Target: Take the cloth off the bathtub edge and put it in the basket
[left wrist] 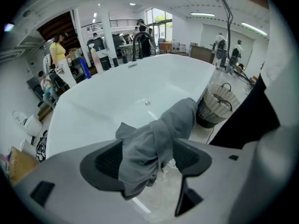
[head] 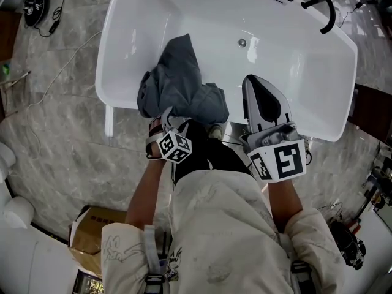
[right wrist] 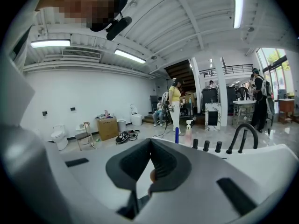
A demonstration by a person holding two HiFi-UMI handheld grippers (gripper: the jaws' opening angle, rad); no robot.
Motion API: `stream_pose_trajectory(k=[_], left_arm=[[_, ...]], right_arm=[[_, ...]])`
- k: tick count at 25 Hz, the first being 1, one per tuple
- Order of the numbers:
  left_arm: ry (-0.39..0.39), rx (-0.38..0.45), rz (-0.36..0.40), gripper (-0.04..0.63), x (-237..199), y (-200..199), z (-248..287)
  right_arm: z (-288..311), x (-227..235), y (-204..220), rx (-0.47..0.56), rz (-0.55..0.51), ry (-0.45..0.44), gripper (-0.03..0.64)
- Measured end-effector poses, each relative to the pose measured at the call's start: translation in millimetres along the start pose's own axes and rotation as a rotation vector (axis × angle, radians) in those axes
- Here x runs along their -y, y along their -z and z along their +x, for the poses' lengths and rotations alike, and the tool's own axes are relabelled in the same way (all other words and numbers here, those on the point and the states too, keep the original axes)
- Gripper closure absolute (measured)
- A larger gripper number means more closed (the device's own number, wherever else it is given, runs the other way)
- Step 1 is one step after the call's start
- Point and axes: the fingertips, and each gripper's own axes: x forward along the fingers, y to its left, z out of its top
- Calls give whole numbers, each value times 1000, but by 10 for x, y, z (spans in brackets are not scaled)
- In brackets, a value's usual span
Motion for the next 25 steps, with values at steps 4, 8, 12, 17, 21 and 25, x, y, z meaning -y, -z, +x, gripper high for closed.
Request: stream_pose_trajectory(k=[4, 8, 12, 17, 21, 25], left_arm=[[11, -69, 63, 268, 15, 144, 225], [9, -116, 118, 264, -24, 238, 405], [31, -146, 152, 264, -69, 310, 575], [59, -161, 193, 259, -80, 326, 699], [44, -178, 238, 256, -69, 352, 751], [27, -181, 270, 257, -91, 358, 755]], right_arm=[[-3, 21, 71, -15, -5, 7, 629], [10, 42, 134, -32, -5, 18, 629], [33, 60, 184, -46, -13, 28, 629], [52, 102, 196, -54, -20, 39, 629], [57, 80, 201, -60, -18, 40, 629], [73, 72, 188, -53, -13, 42, 629]])
